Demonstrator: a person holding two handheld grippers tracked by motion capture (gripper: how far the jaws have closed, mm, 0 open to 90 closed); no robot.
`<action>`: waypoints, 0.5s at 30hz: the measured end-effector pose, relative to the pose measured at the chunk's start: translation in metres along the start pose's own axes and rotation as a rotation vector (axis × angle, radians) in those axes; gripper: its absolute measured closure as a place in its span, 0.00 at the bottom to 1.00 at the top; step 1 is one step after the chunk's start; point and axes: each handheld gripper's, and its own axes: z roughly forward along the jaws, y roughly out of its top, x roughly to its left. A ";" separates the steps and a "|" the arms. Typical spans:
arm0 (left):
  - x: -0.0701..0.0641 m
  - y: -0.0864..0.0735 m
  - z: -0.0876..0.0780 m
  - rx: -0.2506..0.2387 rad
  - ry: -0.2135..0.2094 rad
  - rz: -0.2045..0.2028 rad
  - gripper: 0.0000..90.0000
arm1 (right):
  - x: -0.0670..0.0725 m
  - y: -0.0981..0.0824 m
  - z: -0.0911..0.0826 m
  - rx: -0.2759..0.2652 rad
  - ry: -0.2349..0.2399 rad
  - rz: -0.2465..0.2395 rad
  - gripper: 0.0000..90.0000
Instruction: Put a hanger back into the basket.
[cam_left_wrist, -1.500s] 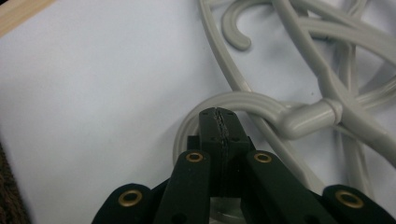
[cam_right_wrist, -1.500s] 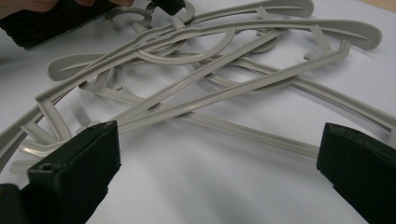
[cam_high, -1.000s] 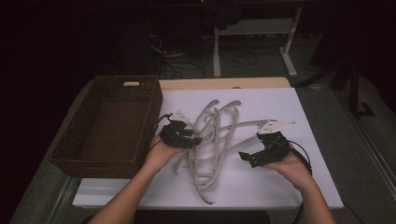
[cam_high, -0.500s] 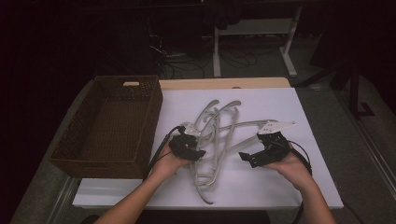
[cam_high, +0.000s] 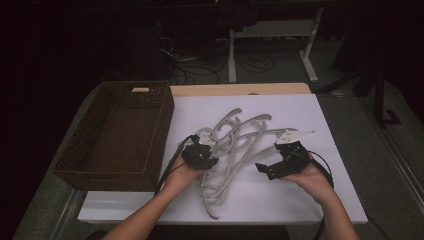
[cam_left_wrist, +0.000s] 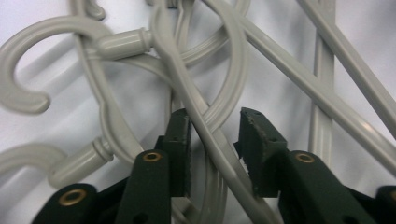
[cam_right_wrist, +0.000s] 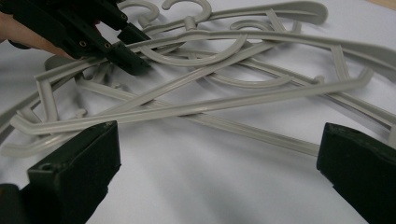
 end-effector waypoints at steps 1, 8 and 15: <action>0.000 0.000 0.000 -0.002 0.004 -0.001 0.77 | 0.000 0.000 0.000 -0.001 -0.001 0.002 0.00; 0.000 0.000 -0.002 -0.010 0.007 -0.003 0.83 | 0.000 0.000 0.000 -0.003 0.000 0.000 0.00; 0.004 0.002 -0.010 -0.057 -0.021 -0.039 0.83 | -0.001 0.000 0.000 -0.006 -0.001 -0.001 0.00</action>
